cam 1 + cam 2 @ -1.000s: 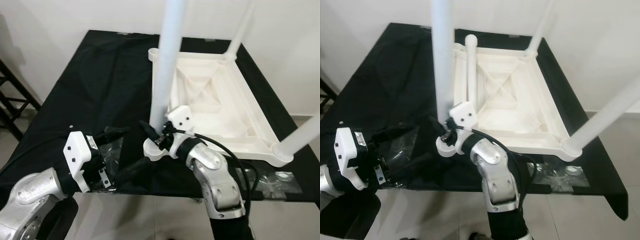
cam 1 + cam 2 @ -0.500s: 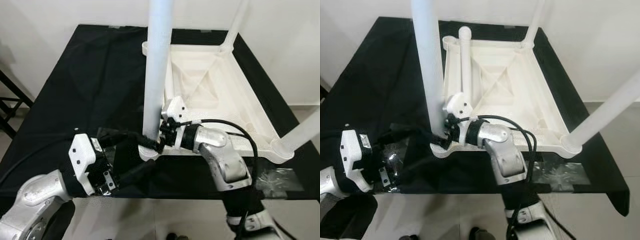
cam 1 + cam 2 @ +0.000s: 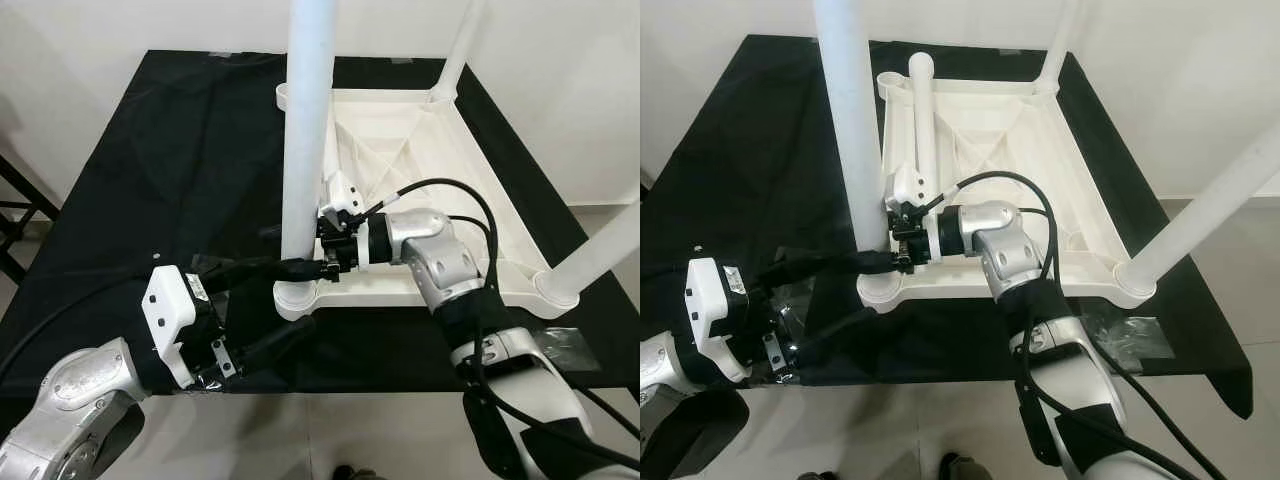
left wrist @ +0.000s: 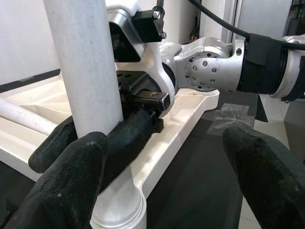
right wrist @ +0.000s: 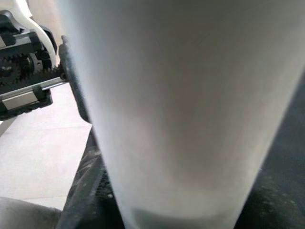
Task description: Building children table
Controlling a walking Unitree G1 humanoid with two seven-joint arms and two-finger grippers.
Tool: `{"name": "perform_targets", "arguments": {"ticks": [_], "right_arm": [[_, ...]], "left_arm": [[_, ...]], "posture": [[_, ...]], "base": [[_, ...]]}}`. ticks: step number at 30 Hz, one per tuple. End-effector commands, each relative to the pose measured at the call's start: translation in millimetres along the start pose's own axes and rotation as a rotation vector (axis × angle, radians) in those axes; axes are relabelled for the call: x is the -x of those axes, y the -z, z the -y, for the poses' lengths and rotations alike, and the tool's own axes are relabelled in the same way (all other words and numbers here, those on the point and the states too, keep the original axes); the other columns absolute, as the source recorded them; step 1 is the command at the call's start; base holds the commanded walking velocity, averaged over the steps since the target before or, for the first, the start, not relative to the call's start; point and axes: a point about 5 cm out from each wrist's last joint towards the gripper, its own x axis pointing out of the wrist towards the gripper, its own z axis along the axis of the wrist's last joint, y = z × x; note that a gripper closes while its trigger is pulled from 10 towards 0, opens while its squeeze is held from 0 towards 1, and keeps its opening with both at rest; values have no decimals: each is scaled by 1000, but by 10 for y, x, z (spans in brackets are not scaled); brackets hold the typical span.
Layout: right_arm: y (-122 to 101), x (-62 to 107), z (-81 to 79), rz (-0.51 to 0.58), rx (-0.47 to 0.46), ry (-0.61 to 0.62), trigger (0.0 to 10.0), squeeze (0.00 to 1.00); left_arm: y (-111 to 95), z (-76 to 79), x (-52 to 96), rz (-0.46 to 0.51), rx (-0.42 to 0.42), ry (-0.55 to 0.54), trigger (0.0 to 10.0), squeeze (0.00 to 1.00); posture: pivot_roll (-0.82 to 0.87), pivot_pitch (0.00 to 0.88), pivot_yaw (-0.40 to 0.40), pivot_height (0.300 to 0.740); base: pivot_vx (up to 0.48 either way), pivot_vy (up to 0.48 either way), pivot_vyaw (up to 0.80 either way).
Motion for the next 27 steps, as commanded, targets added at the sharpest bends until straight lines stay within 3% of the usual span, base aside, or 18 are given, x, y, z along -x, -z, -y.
{"name": "perform_targets", "arguments": {"ticks": [1, 7, 9, 10, 12, 13, 14, 15, 16, 17, 21, 24, 25, 27], "right_arm": [[2, -16, -8, 0, -3, -34, 0, 0], [112, 14, -37, 20, -9, -10, 0, 0], [258, 26, -80, -16, -15, 131, 0, 0], [365, -8, -130, -29, -30, 279, 0, 0], [365, -8, -130, -29, -30, 279, 0, 0], [524, -62, -189, -53, -99, 529, 0, 0], [524, -62, -189, -53, -99, 529, 0, 0], [745, -146, -478, -120, -165, 706, 0, 0], [745, -146, -478, -120, -165, 706, 0, 0], [777, -185, -683, -168, -146, 807, 0, 0], [731, -164, -754, -179, -147, 873, 0, 0], [733, -175, -693, -164, -171, 863, 0, 0], [727, -189, -664, -163, -172, 846, 10000, 0], [714, -196, -656, -163, -174, 845, 10000, 0]], "left_arm": [[9, 44, 0, -8, 2, 7, 10000, 0], [8, 46, -6, -6, 3, 6, 10000, 0], [5, 54, -6, -5, 4, 5, 10000, 0], [6, 59, 1, -6, 5, 4, 10000, 0], [6, 59, 1, -6, 5, 4, 10000, 0], [13, 65, 13, -9, 7, 4, 10000, 0], [13, 65, 13, -9, 7, 4, 10000, 0], [15, 58, 26, -14, 9, 2, 10000, 0], [15, 58, 26, -14, 9, 2, 10000, 0], [13, 47, 43, -17, 11, 1, 10000, 0], [17, 22, 58, -21, 12, -2, 10000, 0], [26, 9, 53, -21, 10, -4, 10000, 0], [29, 17, 48, -22, 10, 0, 10000, 0], [30, 24, 44, -22, 11, 3, 10000, 0]], "posture": [[117, 222, -104, 740], [106, 228, -106, 740], [100, 234, -115, 740], [96, 238, -117, 740], [96, 238, -117, 740], [90, 235, -126, 740], [90, 235, -126, 740], [90, 259, -99, 740], [90, 259, -99, 740], [77, 249, -92, 740], [71, 242, -98, 740], [74, 240, -97, 740], [78, 237, -90, 740], [78, 237, -90, 740]], "base": [[0, 0, 0], [0, 0, 0], [0, 0, 0], [0, 0, 0], [0, 0, 0], [0, 0, 0], [0, 0, 0], [0, 0, 0], [0, 0, 0], [0, 0, 0], [0, 0, 0], [0, 0, 0], [0, 0, 0], [0, 0, 0]]}}
